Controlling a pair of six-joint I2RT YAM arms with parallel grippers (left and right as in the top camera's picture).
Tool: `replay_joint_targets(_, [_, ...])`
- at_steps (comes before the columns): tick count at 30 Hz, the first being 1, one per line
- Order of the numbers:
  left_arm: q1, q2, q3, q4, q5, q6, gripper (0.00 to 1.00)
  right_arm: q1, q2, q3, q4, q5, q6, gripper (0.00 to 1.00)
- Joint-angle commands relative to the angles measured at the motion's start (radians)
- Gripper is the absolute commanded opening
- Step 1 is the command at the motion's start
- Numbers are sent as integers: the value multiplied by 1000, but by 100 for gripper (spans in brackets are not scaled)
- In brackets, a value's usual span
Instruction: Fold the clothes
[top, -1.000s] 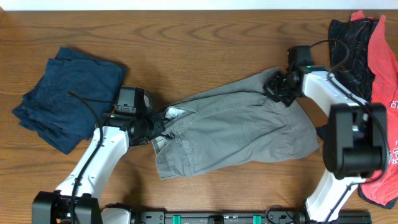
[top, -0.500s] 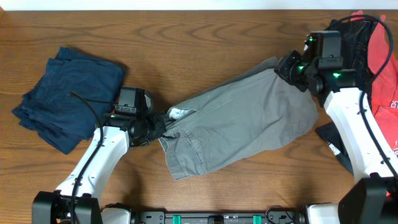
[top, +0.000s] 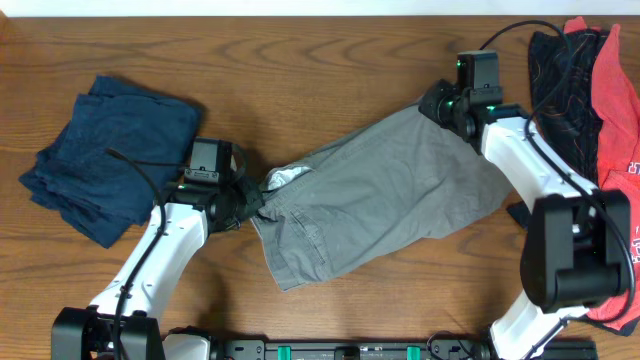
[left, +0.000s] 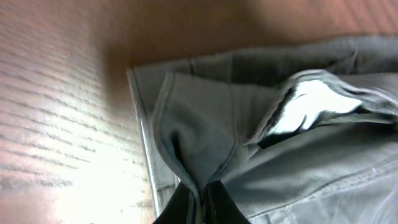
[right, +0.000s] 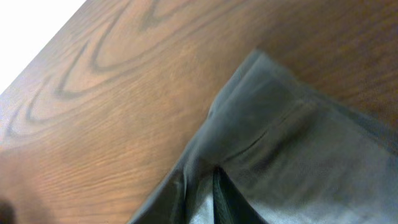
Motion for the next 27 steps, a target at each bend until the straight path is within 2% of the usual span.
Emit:
replay_joint_targets(1, [5, 6, -5, 38, -93, -63, 7, -1, 25, 8, 42, 40, -15, 22])
replay_joint_targets(2, [5, 6, -5, 56, -118, -76, 14, -1, 29, 8, 54, 40, -16, 27])
replay_joint_targets(3, [5, 6, -5, 71, -143, -86, 29, -1, 29, 8, 63, 38, -16, 35])
replay_joint_targets(4, [5, 6, -5, 81, -160, -92, 52, -2, 29, 8, 69, 31, -24, 45])
replay_joint_targets(5, [5, 6, -5, 90, -165, -92, 63, -3, 27, 8, 72, 16, -50, 49])
replay_joint_targets(7, [5, 3, -5, 91, -155, -92, 66, -12, 14, 8, 61, -25, -115, 56])
replay_joint_targets(9, [5, -7, -5, 87, -115, -92, 68, -22, -9, 8, 16, -48, -156, 57])
replay_joint_targets(11, [5, -29, -5, 72, -66, -91, 71, -33, -42, 8, -55, -50, -180, 54])
replay_joint_targets(16, [4, -115, -5, -57, 10, -91, 72, -51, -137, 8, -305, -47, -322, 31])
replay_joint_targets(17, [5, -121, -5, -83, 8, -91, 72, -50, -144, 8, -342, -45, -342, 30])
replay_joint_targets(22, [-3, -105, -33, -141, 12, -54, 100, -43, -140, 2, -515, -18, -381, 25])
replay_joint_targets(27, [-33, -68, -93, -70, 91, 26, 98, -43, -134, -24, -546, -5, -381, 24])
